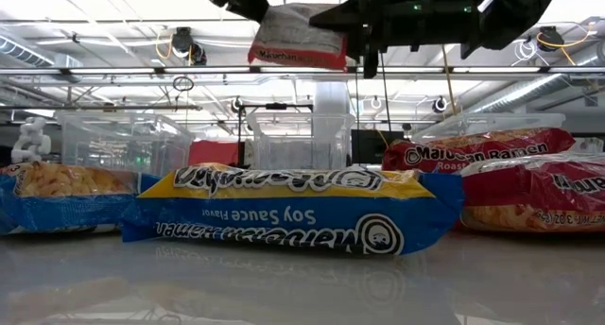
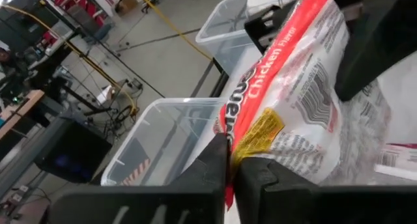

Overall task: Sort Maruchan noodles
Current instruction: Put the top left orange noodle pack into the right transparent bin

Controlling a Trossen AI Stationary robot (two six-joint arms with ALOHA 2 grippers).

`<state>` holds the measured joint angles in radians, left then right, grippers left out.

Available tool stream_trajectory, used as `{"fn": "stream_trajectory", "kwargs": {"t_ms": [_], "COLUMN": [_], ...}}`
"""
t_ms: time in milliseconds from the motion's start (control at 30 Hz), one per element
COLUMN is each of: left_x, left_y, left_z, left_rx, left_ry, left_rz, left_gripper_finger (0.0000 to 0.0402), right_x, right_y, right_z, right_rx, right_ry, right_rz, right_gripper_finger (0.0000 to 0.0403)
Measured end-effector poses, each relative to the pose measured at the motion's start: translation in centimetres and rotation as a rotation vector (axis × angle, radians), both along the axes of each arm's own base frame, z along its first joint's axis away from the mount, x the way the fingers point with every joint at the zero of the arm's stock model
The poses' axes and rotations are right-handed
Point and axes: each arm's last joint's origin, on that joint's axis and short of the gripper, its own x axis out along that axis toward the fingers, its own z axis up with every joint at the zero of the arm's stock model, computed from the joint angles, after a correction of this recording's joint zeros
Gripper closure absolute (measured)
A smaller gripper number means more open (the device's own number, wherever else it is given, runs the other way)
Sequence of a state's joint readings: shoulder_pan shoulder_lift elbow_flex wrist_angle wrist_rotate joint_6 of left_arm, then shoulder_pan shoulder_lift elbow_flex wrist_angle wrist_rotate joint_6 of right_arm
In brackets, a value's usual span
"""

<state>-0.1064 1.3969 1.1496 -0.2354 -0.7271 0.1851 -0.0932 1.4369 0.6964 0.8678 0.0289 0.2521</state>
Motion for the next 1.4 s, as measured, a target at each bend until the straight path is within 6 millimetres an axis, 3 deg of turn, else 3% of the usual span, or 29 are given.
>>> {"fn": "stream_trajectory", "kwargs": {"t_ms": [200, 433, 567, 700, 933, 1133, 1400], "left_x": [-0.5, -3.6, -5.5, -6.2, -6.1, -6.0, -6.0], "left_y": [-0.3, -0.8, -0.7, -0.6, -0.6, -0.6, -0.6], "left_z": [0.4, 2.2, 2.8, 2.7, 2.8, 2.7, 2.8], "left_rx": [-0.12, -0.243, -0.271, -0.272, -0.277, -0.277, -0.263], "left_ry": [-0.065, -0.101, -0.078, -0.04, -0.045, -0.036, -0.028], "left_rz": [-0.014, -0.042, -0.03, -0.021, -0.033, -0.049, -0.056], "left_gripper_finger": [0.0299, 0.0236, 0.0232, 0.0232, 0.0231, 0.0231, 0.0231], "right_x": [-0.6, -2.1, -3.9, -6.0, -8.2, -9.3, -11.3], "right_y": [0.0, 0.0, -0.1, -0.3, -0.9, -2.6, -5.8], "right_z": [0.3, 1.5, 3.0, 5.0, 8.5, 11.1, 10.6], "right_rx": [-0.024, -0.084, -0.14, -0.23, -0.335, -0.485, -0.567], "right_ry": [0.061, 0.116, 0.143, 0.193, 0.511, 0.741, 1.011], "right_rz": [0.001, -0.017, -0.102, -0.258, -0.488, -0.645, -0.711], "right_gripper_finger": [0.0285, 0.0287, 0.0287, 0.0286, 0.0285, 0.0285, 0.0285]}}
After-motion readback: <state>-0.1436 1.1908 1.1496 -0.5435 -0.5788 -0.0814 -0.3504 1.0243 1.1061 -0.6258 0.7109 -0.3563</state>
